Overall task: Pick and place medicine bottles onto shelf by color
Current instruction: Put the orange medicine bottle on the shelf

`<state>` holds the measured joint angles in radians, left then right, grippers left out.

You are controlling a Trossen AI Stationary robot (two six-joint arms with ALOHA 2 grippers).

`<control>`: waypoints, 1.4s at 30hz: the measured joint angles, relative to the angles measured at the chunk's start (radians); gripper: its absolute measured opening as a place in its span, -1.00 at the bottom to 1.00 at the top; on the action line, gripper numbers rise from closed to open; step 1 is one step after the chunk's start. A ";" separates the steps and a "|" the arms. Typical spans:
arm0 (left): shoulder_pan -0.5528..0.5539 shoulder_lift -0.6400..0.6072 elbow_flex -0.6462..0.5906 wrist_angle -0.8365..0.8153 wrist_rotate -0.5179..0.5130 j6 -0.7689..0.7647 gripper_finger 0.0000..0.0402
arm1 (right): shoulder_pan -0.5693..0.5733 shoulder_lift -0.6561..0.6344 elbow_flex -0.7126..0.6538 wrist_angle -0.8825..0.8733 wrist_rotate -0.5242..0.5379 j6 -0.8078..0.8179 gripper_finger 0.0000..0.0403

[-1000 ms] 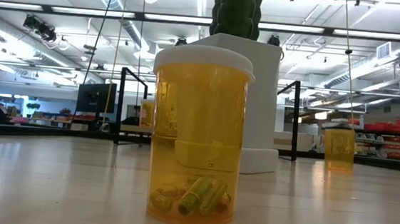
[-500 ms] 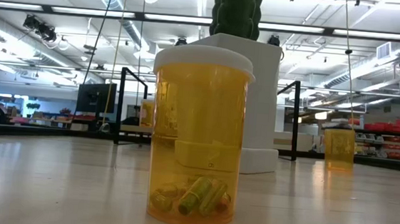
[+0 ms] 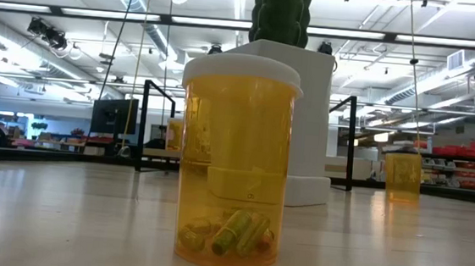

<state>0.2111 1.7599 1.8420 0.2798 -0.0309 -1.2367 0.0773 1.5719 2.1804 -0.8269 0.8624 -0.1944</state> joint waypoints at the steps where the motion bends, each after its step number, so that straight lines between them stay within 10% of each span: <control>1: 0.000 0.000 0.000 0.000 -0.006 0.007 0.42 | 0.001 0.000 0.000 0.000 0.000 0.000 -0.93; 42: -0.010 0.001 -0.002 -0.003 -0.032 -0.008 0.05 | 0.003 -0.010 0.003 -0.032 -0.071 -0.009 -0.91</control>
<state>0.2010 1.7611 1.8404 0.2763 -0.0630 -1.2446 0.0803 1.5624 2.1832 -0.8593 0.7911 -0.2031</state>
